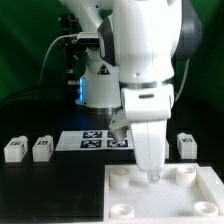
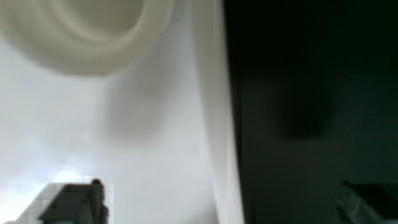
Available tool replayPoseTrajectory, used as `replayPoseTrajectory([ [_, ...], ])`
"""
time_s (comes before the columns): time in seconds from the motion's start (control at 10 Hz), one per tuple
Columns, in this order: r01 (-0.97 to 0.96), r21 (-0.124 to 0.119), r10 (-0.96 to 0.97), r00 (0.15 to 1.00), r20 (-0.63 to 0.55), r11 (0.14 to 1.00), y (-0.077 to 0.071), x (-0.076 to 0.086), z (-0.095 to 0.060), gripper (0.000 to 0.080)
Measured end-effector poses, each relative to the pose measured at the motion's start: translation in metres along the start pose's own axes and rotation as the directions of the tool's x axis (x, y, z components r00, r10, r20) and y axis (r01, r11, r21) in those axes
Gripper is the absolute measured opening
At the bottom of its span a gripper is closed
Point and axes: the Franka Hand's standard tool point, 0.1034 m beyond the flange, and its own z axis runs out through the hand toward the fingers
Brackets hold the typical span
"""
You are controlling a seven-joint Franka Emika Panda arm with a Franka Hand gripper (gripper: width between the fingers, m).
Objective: Assemble one leg
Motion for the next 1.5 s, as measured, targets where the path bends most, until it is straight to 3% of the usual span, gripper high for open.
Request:
replayPoseTrajectory([
  [0.1,-0.103,-0.023,0.103,0.995,-0.003,0.994,-0.002,0.013,-0.016,0.0649],
  [0.2,-0.262,-0.031,0.261,0.965,-0.008,0.965,-0.008,0.025,-0.024,0.0649],
  [0.4,-0.505,-0.036,0.504,0.863,-0.028,0.862,-0.017,0.044,-0.029,0.0649],
  [0.8,-0.766,-0.001,0.765,0.642,-0.051,0.643,-0.024,0.048,-0.025,0.0649],
  [0.9,-0.882,0.026,0.883,0.469,-0.038,0.47,-0.032,0.057,-0.022,0.0649],
  [1.0,-0.922,0.036,0.923,0.385,-0.028,0.385,-0.04,0.067,-0.021,0.0649],
  [1.2,-0.944,0.039,0.944,0.329,0.028,0.328,-0.06,0.073,-0.013,0.0649],
  [1.4,-0.941,0.039,0.941,0.338,0.028,0.337,-0.061,0.074,-0.012,0.0649],
  [1.5,-0.942,0.035,0.927,0.335,0.167,0.334,-0.07,0.07,-0.012,0.0649],
])
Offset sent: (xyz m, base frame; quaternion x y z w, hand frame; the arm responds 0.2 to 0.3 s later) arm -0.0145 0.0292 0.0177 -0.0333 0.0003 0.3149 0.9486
